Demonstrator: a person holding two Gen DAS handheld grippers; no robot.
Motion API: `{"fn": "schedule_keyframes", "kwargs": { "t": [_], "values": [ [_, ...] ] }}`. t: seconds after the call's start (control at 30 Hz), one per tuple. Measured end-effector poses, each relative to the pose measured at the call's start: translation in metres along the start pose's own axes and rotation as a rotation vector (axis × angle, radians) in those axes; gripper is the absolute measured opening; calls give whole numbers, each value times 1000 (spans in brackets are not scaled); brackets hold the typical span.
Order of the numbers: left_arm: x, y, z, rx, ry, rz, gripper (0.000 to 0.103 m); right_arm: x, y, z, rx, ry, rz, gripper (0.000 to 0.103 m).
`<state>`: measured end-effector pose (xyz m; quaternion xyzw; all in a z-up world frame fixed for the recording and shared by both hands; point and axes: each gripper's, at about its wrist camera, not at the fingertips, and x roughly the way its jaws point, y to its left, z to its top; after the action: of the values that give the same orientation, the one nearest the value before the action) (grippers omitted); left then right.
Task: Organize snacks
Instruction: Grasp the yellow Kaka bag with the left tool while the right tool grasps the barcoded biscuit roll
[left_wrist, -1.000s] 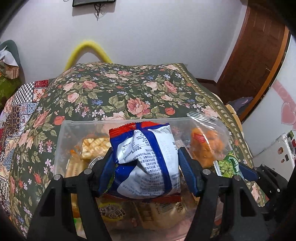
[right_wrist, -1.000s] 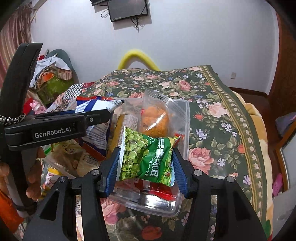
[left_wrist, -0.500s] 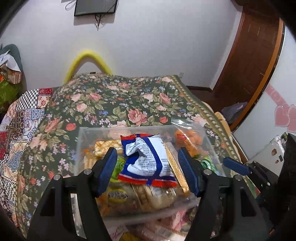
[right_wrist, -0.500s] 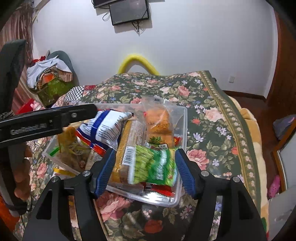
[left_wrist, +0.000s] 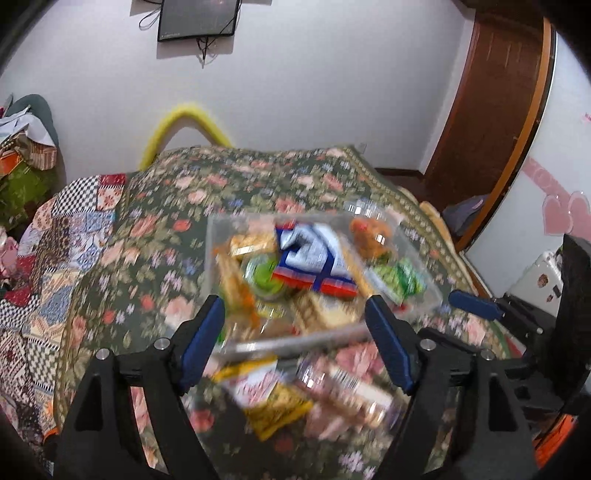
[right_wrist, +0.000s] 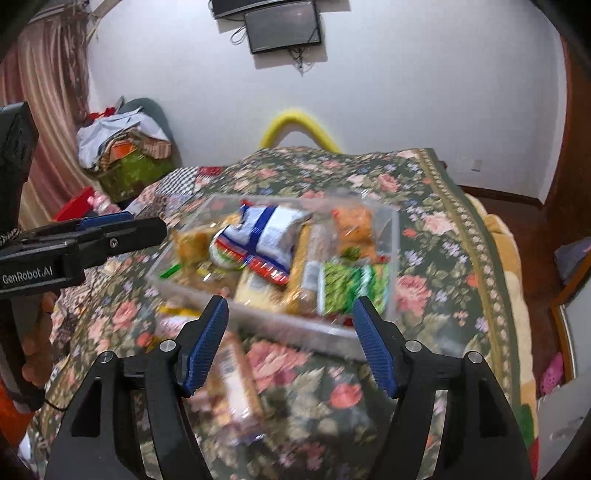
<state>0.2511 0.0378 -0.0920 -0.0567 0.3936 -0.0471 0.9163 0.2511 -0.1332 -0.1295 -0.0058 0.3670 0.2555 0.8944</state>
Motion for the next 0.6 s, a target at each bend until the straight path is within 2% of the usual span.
{"fn": "schedule_keyframes", "kwargs": {
  "t": [0.3,0.6],
  "values": [
    [20,26,-45,-40,103,18,79,31,20,-35,8,124,85,67],
    [56,49,-74,-102,197,14,79,82,38,-53,-36,246,93,66]
  ]
}}
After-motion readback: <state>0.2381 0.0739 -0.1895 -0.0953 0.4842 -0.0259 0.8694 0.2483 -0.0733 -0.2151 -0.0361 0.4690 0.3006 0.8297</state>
